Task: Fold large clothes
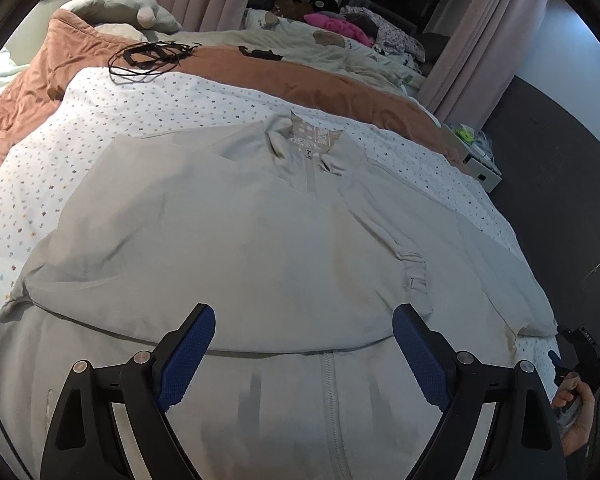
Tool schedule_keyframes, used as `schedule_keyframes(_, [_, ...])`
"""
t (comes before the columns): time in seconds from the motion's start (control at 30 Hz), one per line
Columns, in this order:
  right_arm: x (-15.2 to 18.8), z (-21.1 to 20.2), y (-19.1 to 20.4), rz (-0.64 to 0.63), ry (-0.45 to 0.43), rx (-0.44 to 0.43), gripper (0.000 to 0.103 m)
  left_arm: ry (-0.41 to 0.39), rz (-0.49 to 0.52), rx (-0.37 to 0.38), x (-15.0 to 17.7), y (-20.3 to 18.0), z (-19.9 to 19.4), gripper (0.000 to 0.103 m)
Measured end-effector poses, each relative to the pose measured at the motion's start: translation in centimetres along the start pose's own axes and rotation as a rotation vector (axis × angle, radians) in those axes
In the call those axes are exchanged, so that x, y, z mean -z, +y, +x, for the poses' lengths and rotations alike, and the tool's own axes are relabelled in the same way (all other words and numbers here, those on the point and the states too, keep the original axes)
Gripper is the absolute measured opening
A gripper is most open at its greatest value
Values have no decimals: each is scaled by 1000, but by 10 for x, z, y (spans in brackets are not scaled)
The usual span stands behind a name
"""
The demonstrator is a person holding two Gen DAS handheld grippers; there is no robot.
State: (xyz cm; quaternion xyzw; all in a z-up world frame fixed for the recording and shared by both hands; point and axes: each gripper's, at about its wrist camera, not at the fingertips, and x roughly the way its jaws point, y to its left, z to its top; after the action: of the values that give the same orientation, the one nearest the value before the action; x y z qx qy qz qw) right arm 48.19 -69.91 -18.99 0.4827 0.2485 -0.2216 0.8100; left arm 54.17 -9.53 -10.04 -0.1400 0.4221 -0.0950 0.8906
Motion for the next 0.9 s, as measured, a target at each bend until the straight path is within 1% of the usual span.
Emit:
schedule_keyframes(0.03, [-4,3,-6,18,7,-12,50,5,-1,1,1,1,2,91])
schedule_keyframes(0.07, [-7,7,-12,31,7,-25,47,7,-3,0,1,1,3,91])
schedule_keyframes(0.1, [-9,10,-16,34,3,-19,43,7,-3,-4,2,2,4,91])
schedule_keyframes(0.17, [-11,17,-23,44,3,-9,42,10,-2,-11,2,2,6,91])
schedule_keyframes(0.23, [-13,24,-28,68,4,-18,37,11,-3,-15,2,4,8,91])
schedule_keyframes(0.33, [-15,37,-31,88,5,-19,36,17,-8,-23,1,9,12,91])
schedule_keyframes(0.57, [-24,51,-27,97,-20,-26,35,22,-29,-25,1,18,15,91])
schedule_keyframes(0.6, [-25,53,-28,99,-22,-25,29,22,-31,-23,1,19,15,91])
schedule_keyframes(0.63, [-25,55,-29,100,-22,-24,20,23,-33,-22,1,20,15,91])
schedule_keyframes(0.67, [-26,57,-30,105,-20,-32,17,25,-33,-22,1,20,16,91])
schedule_keyframes(0.73, [-29,58,-33,117,-17,-53,8,29,-35,-20,1,20,16,91])
schedule_keyframes(0.83, [-32,44,-27,95,-44,-84,5,31,-37,-15,1,20,15,91])
schedule_keyframes(0.9, [-34,27,-13,57,-81,-105,4,31,-41,-11,0,20,13,91])
